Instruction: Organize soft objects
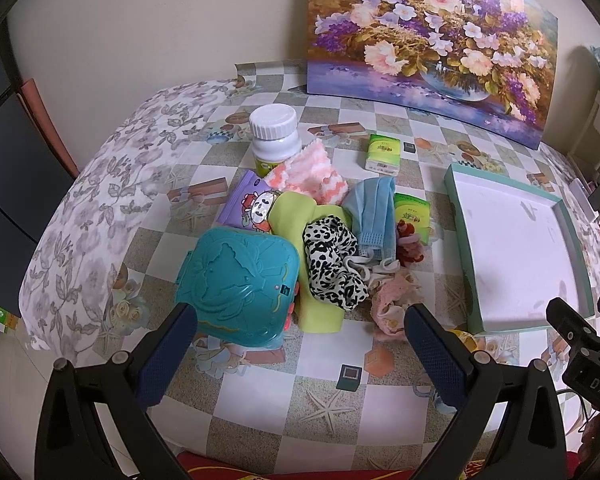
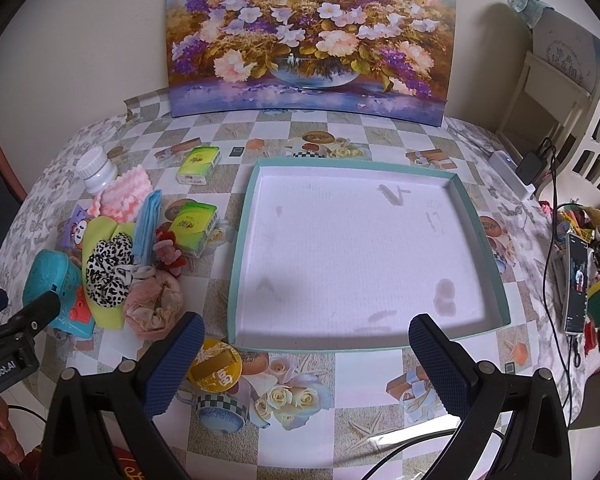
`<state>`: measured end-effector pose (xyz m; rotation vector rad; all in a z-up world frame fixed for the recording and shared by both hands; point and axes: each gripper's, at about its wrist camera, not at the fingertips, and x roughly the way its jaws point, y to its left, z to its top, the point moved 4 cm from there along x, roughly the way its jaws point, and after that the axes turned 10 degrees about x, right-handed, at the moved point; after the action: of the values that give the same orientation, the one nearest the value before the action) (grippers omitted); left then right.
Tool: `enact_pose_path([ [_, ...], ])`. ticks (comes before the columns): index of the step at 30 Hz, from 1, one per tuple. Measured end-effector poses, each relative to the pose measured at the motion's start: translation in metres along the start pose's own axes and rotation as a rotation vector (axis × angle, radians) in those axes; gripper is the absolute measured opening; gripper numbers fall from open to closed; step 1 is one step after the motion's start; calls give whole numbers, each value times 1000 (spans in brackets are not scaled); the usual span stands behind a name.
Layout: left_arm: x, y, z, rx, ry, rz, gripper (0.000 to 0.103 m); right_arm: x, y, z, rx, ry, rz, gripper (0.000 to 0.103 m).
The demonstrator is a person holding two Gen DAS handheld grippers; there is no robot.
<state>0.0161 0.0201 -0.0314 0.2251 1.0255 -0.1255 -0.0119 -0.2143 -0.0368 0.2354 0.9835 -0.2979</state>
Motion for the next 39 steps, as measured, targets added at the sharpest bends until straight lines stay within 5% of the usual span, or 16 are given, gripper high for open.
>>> enact_pose_path([
  [12,-1,2,-4,-27,34,-57,103,6,8,-4,-37,45,6,103],
  [28,27,-6,-26,-22,223,-150,103,60,46,-46,-167,387,51,103],
  [39,53,-11,-33,-86,325,-206,103,95,57,-69,-194,484,15,99],
])
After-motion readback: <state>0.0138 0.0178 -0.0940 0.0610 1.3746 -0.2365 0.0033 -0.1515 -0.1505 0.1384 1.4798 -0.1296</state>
